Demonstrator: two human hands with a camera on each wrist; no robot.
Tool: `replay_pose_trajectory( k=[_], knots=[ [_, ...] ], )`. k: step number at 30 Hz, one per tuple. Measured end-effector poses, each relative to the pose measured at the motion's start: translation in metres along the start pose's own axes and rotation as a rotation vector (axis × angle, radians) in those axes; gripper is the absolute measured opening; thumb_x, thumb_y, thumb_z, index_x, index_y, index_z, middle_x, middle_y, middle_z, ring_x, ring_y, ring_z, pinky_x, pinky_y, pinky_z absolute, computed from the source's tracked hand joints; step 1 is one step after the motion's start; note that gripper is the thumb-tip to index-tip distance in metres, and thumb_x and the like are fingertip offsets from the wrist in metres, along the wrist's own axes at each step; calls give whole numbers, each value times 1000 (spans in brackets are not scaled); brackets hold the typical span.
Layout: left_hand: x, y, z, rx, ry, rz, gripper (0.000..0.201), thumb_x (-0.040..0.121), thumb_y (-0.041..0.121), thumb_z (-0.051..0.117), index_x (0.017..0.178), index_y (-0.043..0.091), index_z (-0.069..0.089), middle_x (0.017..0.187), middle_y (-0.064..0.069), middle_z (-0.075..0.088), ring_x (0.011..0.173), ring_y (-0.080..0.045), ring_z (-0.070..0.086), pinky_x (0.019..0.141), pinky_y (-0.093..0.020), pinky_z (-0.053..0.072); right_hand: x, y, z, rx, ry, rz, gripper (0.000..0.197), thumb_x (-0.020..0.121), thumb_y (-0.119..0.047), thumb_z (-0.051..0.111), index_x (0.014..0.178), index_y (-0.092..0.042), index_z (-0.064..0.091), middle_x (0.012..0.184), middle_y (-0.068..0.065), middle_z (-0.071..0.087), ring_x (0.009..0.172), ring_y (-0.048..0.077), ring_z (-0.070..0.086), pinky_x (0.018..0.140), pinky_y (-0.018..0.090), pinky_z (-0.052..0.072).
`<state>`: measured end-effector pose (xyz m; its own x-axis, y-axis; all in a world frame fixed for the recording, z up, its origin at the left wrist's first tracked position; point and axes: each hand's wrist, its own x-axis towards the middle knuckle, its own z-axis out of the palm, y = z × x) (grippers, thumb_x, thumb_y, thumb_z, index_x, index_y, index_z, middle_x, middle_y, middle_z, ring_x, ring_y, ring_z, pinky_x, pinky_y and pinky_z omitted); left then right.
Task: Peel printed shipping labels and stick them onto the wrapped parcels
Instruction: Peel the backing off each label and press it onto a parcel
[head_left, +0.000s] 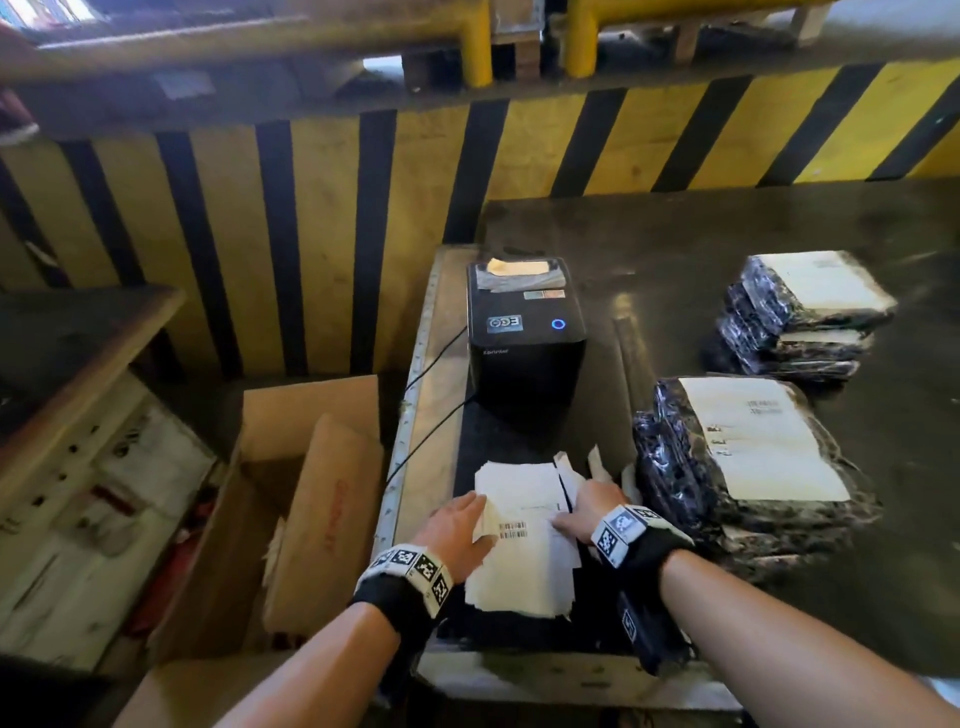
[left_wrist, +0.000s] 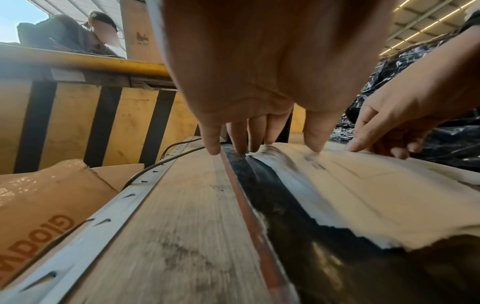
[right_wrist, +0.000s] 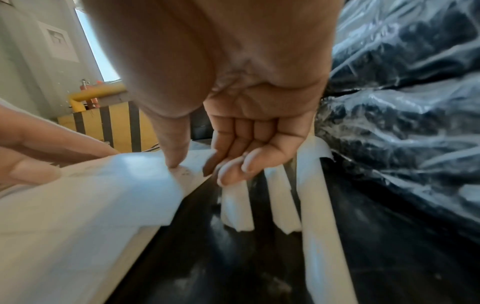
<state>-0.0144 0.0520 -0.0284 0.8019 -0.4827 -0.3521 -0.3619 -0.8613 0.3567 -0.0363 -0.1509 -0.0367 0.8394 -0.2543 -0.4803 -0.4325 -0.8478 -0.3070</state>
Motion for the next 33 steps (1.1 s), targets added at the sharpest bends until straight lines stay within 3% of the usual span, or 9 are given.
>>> replay_pose_trajectory(
  k=[3,5,8,14,17,21,23,27,33],
  knots=[
    [3,-1,-1,29,-11,-5,54,96,35,48,142,13,32,145,-4,37,129,-24,43,107,-35,38,-4,-1,-6,0,24,-1,67,80,-38,60,140,-18,40,139,22,46,134,28,39,118,45,13],
    [5,-3,0,41,-15,-8,49,94,38,49,136,15,38,138,-4,42,119,-23,50,99,-35,45,-7,-2,-12,18,47,19,43,83,-32,56,118,-8,60,125,22,58,128,26,46,119,44,4],
    [6,-2,-4,41,-6,-8,43,93,39,51,128,15,44,131,-2,44,108,-20,55,93,-35,49,-18,-7,-26,97,43,-30,18,87,-24,56,72,-15,53,104,12,66,107,25,58,103,29,36],
    [10,15,-50,-144,245,132,70,91,37,57,149,22,21,157,1,21,141,-19,30,113,-37,33,-34,-19,-78,273,79,-325,16,85,-14,62,98,-18,70,95,0,68,91,15,62,75,20,46],
    [10,36,-83,-137,338,276,57,90,38,59,142,24,38,146,3,42,130,-14,44,104,-28,41,-40,-28,-109,294,6,-439,18,84,-13,65,100,-20,71,96,1,71,90,12,64,81,21,49],
    [11,57,-111,-235,317,341,27,91,29,61,116,20,64,104,1,69,79,-2,60,66,-9,44,-44,-37,-140,330,83,-529,29,79,-17,73,107,-22,66,98,-3,68,92,10,63,83,19,48],
    [12,61,-120,-274,343,353,21,90,24,62,109,18,68,97,1,71,80,-3,62,70,-10,46,-46,-33,-151,349,175,-535,37,75,-22,77,110,-24,63,102,-2,67,93,12,63,83,19,47],
    [15,59,-138,-492,373,295,14,88,20,65,101,17,69,100,1,70,92,-10,66,87,-28,55,-48,-12,-164,483,207,-452,27,73,-18,79,95,-23,64,101,5,70,96,23,66,90,39,53],
    [15,76,-161,-580,357,338,20,86,17,67,103,26,60,96,8,66,97,-12,65,88,-31,55,-59,-17,-180,567,135,-536,18,74,-8,77,89,-12,69,93,10,72,84,19,67,85,37,56]
  ],
)
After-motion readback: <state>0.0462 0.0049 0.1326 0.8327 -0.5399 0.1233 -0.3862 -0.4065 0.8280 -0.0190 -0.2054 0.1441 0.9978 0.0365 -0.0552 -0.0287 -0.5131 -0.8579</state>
